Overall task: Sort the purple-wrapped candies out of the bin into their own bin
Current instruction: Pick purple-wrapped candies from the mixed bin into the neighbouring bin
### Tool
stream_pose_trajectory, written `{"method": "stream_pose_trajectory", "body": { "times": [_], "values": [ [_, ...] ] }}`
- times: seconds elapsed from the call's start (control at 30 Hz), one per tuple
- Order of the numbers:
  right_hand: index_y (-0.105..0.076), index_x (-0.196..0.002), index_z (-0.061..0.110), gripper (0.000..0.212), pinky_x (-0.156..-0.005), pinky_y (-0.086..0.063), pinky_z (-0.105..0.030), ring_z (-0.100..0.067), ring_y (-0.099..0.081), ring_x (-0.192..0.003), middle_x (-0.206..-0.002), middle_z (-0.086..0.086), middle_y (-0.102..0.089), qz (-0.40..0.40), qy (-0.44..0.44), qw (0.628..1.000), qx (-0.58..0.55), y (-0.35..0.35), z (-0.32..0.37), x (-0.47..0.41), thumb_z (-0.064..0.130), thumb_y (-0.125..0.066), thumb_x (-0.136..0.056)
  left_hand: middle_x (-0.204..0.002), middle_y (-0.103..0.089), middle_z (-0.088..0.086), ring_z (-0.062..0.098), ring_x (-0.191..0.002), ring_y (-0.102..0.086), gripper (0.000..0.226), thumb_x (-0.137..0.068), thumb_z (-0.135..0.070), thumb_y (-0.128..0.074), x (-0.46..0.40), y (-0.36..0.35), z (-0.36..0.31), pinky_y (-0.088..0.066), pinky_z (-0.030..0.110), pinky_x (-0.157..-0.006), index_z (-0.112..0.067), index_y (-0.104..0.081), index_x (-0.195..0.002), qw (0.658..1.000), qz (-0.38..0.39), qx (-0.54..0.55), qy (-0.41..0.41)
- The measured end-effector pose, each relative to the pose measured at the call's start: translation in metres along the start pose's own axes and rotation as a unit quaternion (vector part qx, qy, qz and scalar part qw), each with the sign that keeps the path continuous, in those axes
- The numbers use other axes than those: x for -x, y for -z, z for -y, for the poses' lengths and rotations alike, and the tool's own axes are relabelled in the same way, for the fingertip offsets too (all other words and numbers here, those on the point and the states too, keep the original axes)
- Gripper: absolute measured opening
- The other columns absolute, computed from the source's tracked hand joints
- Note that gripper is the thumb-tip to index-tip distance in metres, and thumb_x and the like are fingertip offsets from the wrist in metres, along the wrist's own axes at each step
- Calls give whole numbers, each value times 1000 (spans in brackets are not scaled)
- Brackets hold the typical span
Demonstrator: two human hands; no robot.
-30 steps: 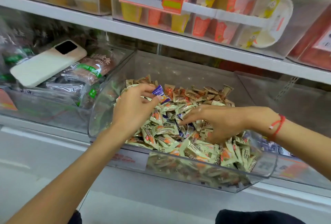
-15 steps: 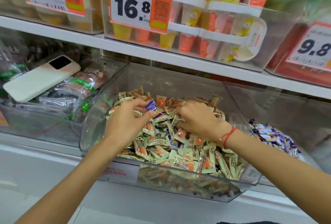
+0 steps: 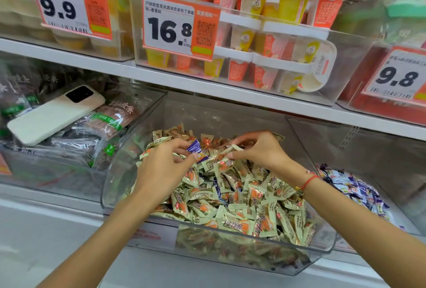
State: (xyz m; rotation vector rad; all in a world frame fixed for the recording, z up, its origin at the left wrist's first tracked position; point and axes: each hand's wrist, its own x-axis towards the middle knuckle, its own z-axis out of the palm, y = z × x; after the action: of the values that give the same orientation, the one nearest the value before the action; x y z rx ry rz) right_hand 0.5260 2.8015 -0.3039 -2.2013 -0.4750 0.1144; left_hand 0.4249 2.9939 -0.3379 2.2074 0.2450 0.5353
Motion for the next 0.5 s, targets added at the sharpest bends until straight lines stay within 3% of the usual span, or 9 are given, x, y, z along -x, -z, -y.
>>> {"method": "stream_pose_trajectory", "body": {
  "times": [0.07,0.13,0.17,0.3,0.4,0.5],
  "values": [
    [-65,-79,18,31,-59,-48,-16,-4,-60,-65,-76,6,-66,-19,-30,998,-60,-2,-1,4,25,-89,-61,-83,-57,-28,-6,-80,-60,29,-86,-41,-66,1,1,-1,-52,32,-79,-27,-64,-111,1000,-1,5,4],
    [-60,-80,18,43,-78,-54,-31,-19,-65,-86,-88,-3,-69,-30,-45,995,-86,-2,-3,7,34,-90,-55,-83,-57,-28,-5,-81,-60,27,-86,-40,-66,1,2,-2,-51,32,-79,-27,-65,-110,1000,-2,9,5],
    [-59,-83,17,45,-77,-55,-33,-22,-66,-87,-91,-6,-70,-28,-48,993,-102,0,-3,10,35,-90,-56,-82,-57,-28,-6,-80,-59,26,-86,-39,-66,2,3,-2,-51,31,-79,-27,-65,-109,1000,-3,13,6],
    [-53,-101,15,28,-60,-50,-20,-14,-64,-76,-101,-6,-67,24,-62,992,-110,12,-2,22,12,-74,-82,-82,-57,-28,-7,-79,-59,25,-86,-39,-67,3,3,-2,-51,31,-79,-27,-64,-107,1000,-1,22,6],
    [-52,-116,22,33,-70,-52,-20,-8,-64,-80,-103,10,-57,63,-43,994,-74,18,-2,29,6,-63,-90,-83,-59,-27,-8,-79,-59,24,-85,-40,-67,3,2,-2,-50,29,-76,-29,-64,-107,1000,5,23,4],
    [-65,-107,22,29,-78,-51,-19,-10,-65,-94,-105,4,-66,65,15,997,-32,17,3,29,9,-73,-82,-84,-59,-28,-10,-76,-58,24,-86,-40,-66,2,1,-2,-46,20,-71,-30,-64,-108,1000,5,18,0]
  ]
}}
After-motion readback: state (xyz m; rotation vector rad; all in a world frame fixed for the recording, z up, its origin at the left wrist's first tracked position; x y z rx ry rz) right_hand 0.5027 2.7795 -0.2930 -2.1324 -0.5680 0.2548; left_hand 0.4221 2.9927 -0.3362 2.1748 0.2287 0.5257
